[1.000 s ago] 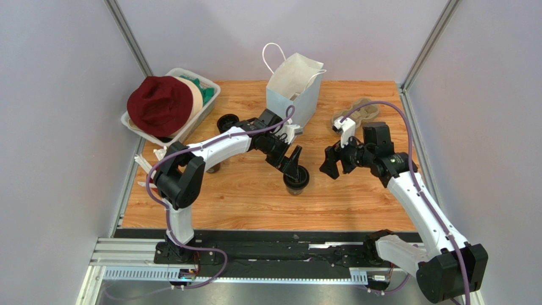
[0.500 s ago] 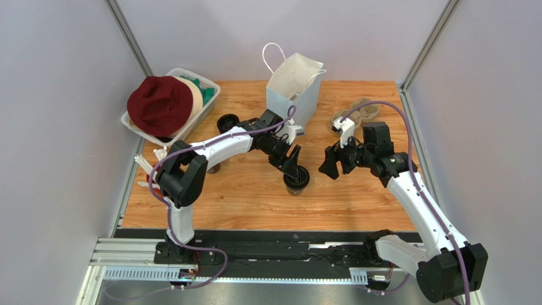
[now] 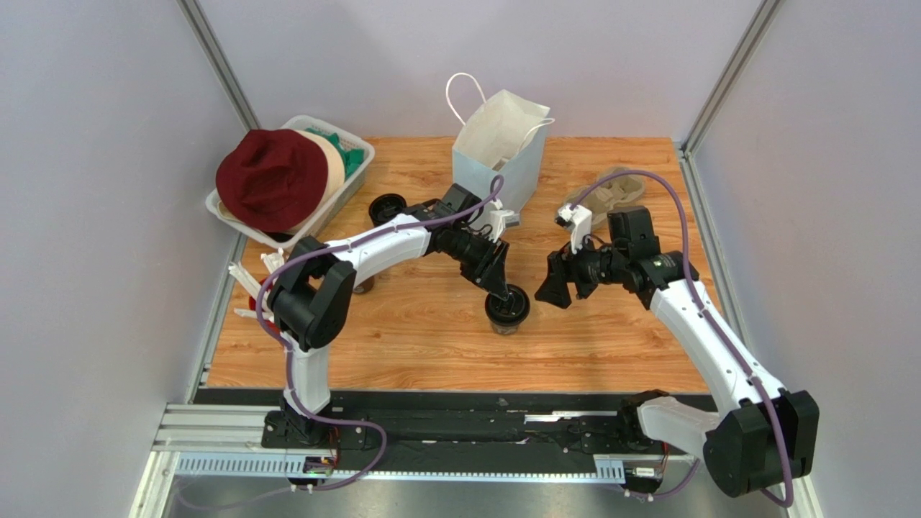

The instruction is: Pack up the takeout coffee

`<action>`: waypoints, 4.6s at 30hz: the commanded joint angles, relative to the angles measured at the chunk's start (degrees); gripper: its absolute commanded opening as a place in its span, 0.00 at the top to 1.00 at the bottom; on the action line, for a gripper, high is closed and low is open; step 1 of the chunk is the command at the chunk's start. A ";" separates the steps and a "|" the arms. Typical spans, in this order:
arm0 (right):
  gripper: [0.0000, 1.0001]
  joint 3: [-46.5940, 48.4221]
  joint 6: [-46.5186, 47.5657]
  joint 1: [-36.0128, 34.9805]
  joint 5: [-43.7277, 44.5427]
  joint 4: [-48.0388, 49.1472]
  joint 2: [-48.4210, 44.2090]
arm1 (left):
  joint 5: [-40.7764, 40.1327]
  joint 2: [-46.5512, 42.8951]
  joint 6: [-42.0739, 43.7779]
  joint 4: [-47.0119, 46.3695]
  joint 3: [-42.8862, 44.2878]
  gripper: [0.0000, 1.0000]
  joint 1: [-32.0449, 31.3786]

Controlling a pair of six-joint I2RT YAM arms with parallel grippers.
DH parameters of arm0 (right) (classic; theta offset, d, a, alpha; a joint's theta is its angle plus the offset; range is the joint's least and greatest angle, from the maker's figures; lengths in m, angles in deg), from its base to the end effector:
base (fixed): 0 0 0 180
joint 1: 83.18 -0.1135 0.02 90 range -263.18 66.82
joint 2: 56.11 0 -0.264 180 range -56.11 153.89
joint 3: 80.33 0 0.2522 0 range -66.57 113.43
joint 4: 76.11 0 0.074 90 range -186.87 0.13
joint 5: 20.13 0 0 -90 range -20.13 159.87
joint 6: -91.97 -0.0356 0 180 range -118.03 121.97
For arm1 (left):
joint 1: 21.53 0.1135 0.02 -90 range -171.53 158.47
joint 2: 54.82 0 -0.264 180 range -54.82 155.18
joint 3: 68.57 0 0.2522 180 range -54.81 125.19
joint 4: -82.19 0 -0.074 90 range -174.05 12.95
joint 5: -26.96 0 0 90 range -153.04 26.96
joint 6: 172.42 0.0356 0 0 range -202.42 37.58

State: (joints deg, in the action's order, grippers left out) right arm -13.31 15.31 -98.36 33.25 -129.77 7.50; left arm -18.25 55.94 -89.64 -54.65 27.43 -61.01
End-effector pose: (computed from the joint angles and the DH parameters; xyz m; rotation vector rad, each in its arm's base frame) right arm 0.2068 0.0781 0.2861 -0.8509 2.2074 0.7908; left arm 0.3006 -0.2802 0.2120 1.0351 2.4520 -1.3011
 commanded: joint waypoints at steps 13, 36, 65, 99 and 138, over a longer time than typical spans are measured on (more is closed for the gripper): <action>0.29 -2.36 -3.76 -0.02 -3.90 2.98 5.55 | -7.70 -2.04 1.60 -0.75 -2.52 0.57 0.02; 0.40 0.36 -3.15 -0.29 -16.98 2.02 16.72 | -13.42 0.33 1.78 -0.84 -3.84 0.56 -0.94; 0.64 2.12 -2.62 4.46 -22.71 3.34 30.16 | -12.54 -0.02 1.51 -1.55 -4.45 0.57 -0.86; 0.62 5.63 -7.46 5.42 -24.11 7.38 33.94 | -13.33 0.95 1.34 -1.11 -3.84 0.58 -0.86; 0.60 2.91 -4.55 -3.63 4.45 7.38 30.87 | -18.43 -1.42 3.09 -1.28 -5.95 0.60 -2.00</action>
State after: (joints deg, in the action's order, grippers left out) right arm -8.11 7.97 -98.54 23.39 -122.34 36.68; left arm -26.29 52.36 -91.00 -56.85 24.00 -62.06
